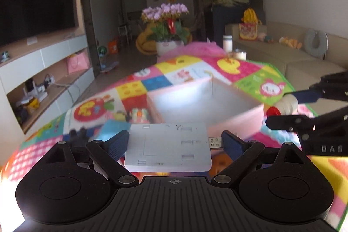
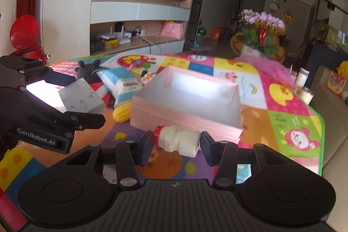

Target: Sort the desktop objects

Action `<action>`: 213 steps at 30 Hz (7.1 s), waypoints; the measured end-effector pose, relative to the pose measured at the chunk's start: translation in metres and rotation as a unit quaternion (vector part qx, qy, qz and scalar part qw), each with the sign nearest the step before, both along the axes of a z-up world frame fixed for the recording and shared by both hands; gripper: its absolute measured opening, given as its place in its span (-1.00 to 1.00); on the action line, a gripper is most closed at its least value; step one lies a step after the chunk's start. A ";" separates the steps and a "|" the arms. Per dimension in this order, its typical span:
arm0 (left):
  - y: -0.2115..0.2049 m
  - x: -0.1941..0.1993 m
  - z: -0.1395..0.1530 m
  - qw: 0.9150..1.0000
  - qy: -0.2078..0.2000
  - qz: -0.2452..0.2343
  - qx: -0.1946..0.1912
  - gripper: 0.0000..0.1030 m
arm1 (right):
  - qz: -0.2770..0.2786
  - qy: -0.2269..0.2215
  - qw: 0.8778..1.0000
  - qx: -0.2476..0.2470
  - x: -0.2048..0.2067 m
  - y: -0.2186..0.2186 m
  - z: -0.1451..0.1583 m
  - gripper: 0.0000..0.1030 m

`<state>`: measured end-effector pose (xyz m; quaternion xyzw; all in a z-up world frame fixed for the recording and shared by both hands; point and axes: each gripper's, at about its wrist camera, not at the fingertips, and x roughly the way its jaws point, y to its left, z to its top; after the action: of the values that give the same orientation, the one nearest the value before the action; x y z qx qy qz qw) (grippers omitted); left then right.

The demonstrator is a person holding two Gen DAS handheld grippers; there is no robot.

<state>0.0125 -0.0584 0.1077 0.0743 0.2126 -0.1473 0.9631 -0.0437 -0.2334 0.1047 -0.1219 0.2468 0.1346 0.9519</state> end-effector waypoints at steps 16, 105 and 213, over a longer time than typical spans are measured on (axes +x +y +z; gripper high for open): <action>0.047 0.079 0.015 0.992 -0.001 0.074 -0.099 0.99 | -0.090 -0.027 0.996 0.000 0.122 -0.014 -0.015 0.62; 0.068 0.063 -0.084 0.983 0.049 0.172 0.039 0.41 | 0.005 0.071 0.996 0.056 0.049 0.049 -0.087 0.97; 0.079 -0.024 -0.105 0.988 0.137 0.047 -0.061 0.96 | -0.053 0.084 0.995 0.032 0.095 0.034 -0.090 0.45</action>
<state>-0.0116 0.0201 0.0032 -0.0155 0.3364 -0.1235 0.9334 0.0510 -0.1996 0.0152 -0.0662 0.3278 0.1019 0.9369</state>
